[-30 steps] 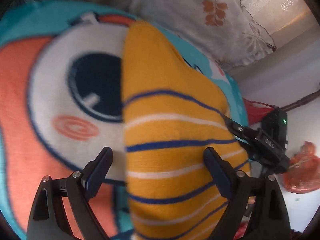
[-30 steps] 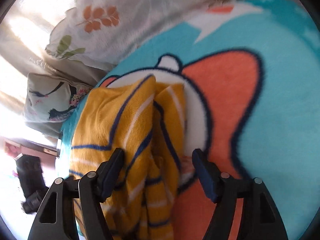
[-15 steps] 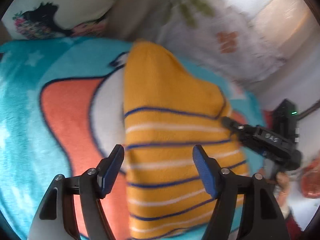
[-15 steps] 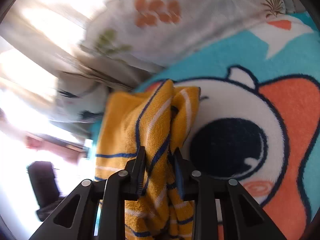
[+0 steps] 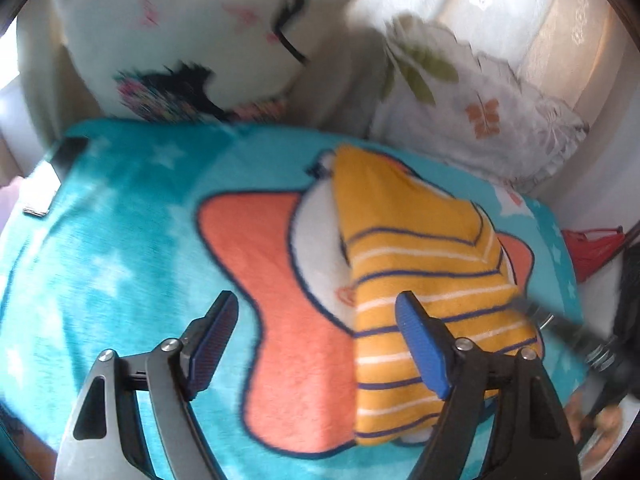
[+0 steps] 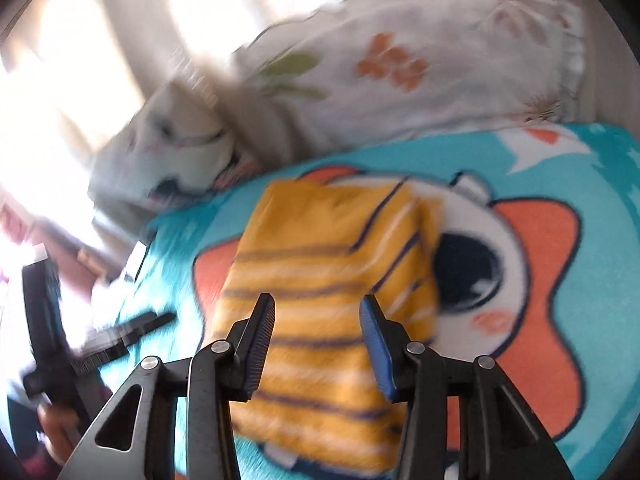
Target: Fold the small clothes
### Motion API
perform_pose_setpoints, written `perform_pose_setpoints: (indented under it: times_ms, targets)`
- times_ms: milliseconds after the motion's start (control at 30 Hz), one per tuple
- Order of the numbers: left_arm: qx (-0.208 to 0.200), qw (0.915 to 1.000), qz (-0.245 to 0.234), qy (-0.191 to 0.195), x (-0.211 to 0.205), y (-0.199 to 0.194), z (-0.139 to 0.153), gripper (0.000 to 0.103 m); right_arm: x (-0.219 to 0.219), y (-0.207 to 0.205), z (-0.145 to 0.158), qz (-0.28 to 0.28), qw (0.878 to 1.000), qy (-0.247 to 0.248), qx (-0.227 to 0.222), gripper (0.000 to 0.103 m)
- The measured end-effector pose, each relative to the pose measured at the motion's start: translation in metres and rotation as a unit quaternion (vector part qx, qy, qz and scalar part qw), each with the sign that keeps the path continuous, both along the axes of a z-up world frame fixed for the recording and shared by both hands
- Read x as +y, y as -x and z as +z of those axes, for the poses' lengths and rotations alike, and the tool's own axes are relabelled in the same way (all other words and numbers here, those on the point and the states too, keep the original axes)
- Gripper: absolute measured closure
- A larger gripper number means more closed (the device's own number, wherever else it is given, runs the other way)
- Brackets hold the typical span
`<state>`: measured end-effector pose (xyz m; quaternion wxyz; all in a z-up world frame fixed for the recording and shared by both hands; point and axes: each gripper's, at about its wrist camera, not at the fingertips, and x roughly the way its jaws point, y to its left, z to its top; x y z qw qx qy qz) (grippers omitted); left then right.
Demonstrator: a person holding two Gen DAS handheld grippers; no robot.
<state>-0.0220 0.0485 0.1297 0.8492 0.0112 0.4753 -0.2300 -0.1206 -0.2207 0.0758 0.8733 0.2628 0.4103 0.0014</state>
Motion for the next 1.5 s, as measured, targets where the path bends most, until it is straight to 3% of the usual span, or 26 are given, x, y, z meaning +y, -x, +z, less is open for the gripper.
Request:
perform_pose_setpoints:
  times_ms: [100,133,200,267,367,433,533,633,767,900,1167,1500]
  targets:
    - [-0.043,0.9988,0.019,-0.008,0.015,-0.001,0.019,0.022,-0.003,-0.005,-0.044,-0.037,0.997,-0.035,0.05,0.056]
    - [-0.064,0.9976,0.024,-0.014,0.016,-0.002,0.026,0.021,-0.003,-0.001,-0.044,-0.047,0.998,-0.033,0.034,0.057]
    - [-0.115,0.9924,0.038,-0.024,0.024,0.002,0.044,0.018,0.005,0.001,-0.039,-0.048,0.998,-0.006,0.047,0.057]
    - [-0.161,0.9855,0.049,-0.022,0.037,0.008,0.061,0.005,0.017,-0.001,-0.034,-0.045,0.996,0.035,0.069,0.057]
    - [-0.235,0.9703,0.058,0.011,0.055,0.019,0.082,0.0,0.028,0.006,-0.026,-0.063,0.993,0.056,0.087,0.053]
    - [-0.247,0.9674,0.05,0.028,0.064,0.022,0.09,0.0,0.033,0.013,-0.021,-0.08,0.991,0.063,0.092,0.052]
    - [-0.203,0.9781,-0.003,0.046,0.068,0.013,0.091,0.0,0.046,0.022,-0.013,-0.1,0.988,0.076,0.094,0.052]
    - [-0.177,0.9835,-0.029,0.024,0.061,0.009,0.078,0.0,0.059,0.037,-0.003,-0.117,0.983,0.101,0.098,0.05]
    - [-0.144,0.9888,-0.037,-0.014,0.045,0.018,0.055,0.0,0.07,0.05,0.007,-0.124,0.98,0.121,0.1,0.046]
    - [-0.104,0.9938,-0.032,-0.023,0.03,0.036,0.04,0.0,0.07,0.056,0.006,-0.1,0.979,0.145,0.102,0.042]
    - [-0.05,0.9973,-0.025,-0.048,-0.008,0.079,0.024,0.0,0.043,0.07,0.005,-0.072,0.981,0.153,0.098,0.04]
    - [-0.023,0.9965,-0.024,-0.077,-0.048,0.119,0.005,0.0,0.029,0.08,-0.015,-0.031,0.981,0.154,0.113,0.039]
